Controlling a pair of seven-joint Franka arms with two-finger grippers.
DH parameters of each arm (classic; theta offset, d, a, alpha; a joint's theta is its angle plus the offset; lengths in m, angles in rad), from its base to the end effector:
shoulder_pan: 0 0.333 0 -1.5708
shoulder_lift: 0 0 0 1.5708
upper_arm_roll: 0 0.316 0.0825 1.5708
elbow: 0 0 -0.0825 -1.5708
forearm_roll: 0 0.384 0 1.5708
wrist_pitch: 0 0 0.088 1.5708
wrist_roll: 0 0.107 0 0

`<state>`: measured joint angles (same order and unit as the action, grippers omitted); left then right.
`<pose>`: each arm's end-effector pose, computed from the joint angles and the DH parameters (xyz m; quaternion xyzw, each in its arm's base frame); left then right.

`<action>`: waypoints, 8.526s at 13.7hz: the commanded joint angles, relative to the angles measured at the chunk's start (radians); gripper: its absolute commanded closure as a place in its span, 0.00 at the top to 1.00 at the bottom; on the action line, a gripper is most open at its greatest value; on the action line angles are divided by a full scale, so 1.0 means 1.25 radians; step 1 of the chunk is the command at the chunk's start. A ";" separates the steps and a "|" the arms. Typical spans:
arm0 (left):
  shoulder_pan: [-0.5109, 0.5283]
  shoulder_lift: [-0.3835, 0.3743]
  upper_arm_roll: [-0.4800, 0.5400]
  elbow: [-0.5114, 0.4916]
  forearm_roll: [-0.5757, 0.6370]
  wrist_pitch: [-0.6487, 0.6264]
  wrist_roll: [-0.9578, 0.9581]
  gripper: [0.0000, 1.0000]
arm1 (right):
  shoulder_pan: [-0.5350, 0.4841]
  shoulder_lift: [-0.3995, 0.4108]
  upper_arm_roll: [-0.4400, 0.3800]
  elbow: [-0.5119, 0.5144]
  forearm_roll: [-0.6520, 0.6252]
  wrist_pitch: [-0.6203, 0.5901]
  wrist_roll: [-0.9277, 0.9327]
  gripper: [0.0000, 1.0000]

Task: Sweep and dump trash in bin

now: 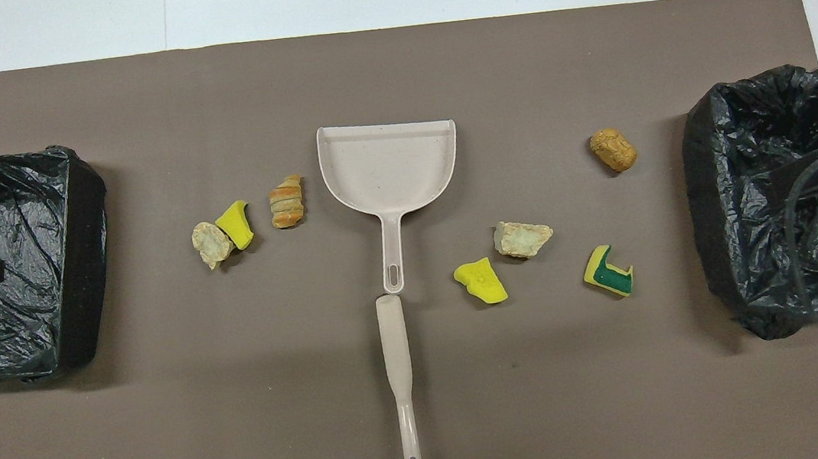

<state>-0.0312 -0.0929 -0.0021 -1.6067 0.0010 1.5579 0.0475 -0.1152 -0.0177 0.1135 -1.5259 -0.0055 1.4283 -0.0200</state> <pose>0.5238 -0.0174 0.6565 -0.9989 0.0404 -0.0220 0.0008 0.5342 -0.0009 0.6430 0.9992 0.0088 -0.0400 0.0033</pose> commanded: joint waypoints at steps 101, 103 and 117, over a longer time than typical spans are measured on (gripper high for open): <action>-0.348 -0.116 -0.013 -0.457 0.003 0.302 -0.387 1.00 | 0.343 0.314 0.005 0.008 0.031 0.379 0.420 0.00; -0.426 -0.115 -0.014 -0.485 0.003 0.350 -0.514 1.00 | 0.305 0.299 0.004 0.009 0.024 0.349 0.350 0.00; -0.760 -0.009 -0.019 -0.647 -0.039 0.604 -0.791 1.00 | 0.217 0.256 -0.001 0.009 -0.040 0.245 -0.130 0.00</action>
<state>-0.9253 -0.0501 -0.0424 -2.3580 -0.0197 2.3040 -0.9325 0.1684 0.3259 0.1063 -1.5041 -0.0341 1.7619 -0.1272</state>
